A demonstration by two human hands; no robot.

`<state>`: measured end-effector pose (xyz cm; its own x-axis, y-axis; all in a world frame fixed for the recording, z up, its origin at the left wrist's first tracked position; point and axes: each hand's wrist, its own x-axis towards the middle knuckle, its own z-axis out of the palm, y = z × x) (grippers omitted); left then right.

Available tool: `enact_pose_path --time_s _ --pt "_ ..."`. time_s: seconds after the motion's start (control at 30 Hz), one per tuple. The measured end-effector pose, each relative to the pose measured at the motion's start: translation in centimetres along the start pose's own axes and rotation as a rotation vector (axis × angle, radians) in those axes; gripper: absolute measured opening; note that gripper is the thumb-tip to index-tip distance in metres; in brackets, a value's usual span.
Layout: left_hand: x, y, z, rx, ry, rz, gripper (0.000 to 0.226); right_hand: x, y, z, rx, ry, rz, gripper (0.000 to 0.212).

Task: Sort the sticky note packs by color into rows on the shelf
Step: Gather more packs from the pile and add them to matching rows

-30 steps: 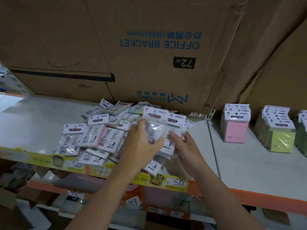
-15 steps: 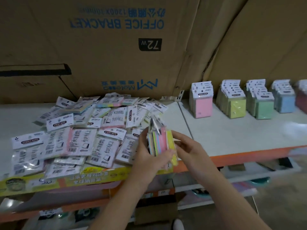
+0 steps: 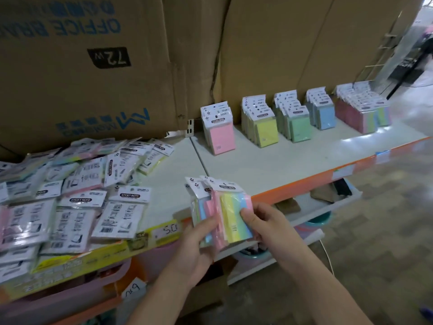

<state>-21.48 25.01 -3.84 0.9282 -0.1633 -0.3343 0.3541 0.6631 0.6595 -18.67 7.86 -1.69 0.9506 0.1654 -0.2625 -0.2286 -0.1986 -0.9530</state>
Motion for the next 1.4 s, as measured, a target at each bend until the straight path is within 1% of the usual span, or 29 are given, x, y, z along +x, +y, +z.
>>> enact_pose_path --time_s 0.1,0.17,0.23,0.37,0.43,0.47,0.57,0.67,0.73,0.8,0.87,0.97,1.03,1.1,1.23,1.33,1.4 --pt "1.5 -2.1 3.2 0.111 0.028 -0.034 0.053 0.3 0.7 -4.2 0.02 0.054 -0.011 0.021" --pt "2.5 -3.8 5.9 0.156 0.033 -0.056 0.059 0.5 1.6 -7.6 0.056 0.094 -0.027 0.019" --pt "3.5 -5.9 8.7 0.127 0.041 -0.072 0.057 0.6 2.5 -11.2 0.069 0.122 -0.044 0.015" --pt "5.6 -10.3 14.0 0.074 0.047 -0.074 0.045 0.6 4.5 -18.3 -0.006 0.193 -0.078 0.01" --pt "6.7 -12.5 16.5 0.085 0.037 -0.068 0.046 0.7 5.1 -21.6 -0.024 0.218 -0.089 0.007" --pt "7.2 -13.4 17.8 0.088 0.035 -0.062 0.046 0.7 5.3 -23.2 -0.021 0.229 -0.089 0.008" --pt "8.6 -16.0 20.8 0.066 0.055 -0.048 0.043 0.4 5.4 -27.3 0.002 0.217 -0.095 0.019" --pt "10.2 -17.8 23.2 0.097 0.071 -0.063 0.034 0.5 5.3 -30.6 0.069 0.186 -0.066 0.019" --pt "11.5 -18.6 24.5 0.114 0.067 -0.087 0.037 0.9 5.3 -32.6 0.101 0.21 -0.031 0.016" --pt "13.0 -19.2 25.6 0.125 0.056 -0.107 0.048 1.5 5.5 -34.4 0.138 0.264 0.002 0.013" --pt "14.8 -19.6 26.8 0.141 0.027 -0.13 0.055 2.4 5.6 -36.1 0.2 0.341 0.022 0.017" --pt "18.1 -20.3 28.9 0.115 -0.022 -0.167 0.058 3.9 5.7 -38.4 0.228 0.429 0.017 0.02" --pt "20.4 -20.7 30.4 0.077 -0.038 -0.18 0.055 5.1 5.7 -40.0 0.216 0.486 0.005 0.016" --pt "22.6 -20.9 32.0 0.054 -0.052 -0.2 0.051 6.4 5.3 -41.8 0.22 0.53 -0.015 0.016" --pt "26.9 -21.1 34.5 0.086 -0.092 -0.25 0.062 8.8 4.2 -45.2 0.203 0.584 -0.066 0.025" --pt "29.8 -21.3 36.2 0.117 -0.136 -0.255 0.065 10.4 3.8 -47.8 0.209 0.592 -0.065 0.022" --pt "31.3 -21.7 37.0 0.126 -0.152 -0.248 0.064 11.4 3.8 -49.7 0.252 0.549 -0.038 0.02"
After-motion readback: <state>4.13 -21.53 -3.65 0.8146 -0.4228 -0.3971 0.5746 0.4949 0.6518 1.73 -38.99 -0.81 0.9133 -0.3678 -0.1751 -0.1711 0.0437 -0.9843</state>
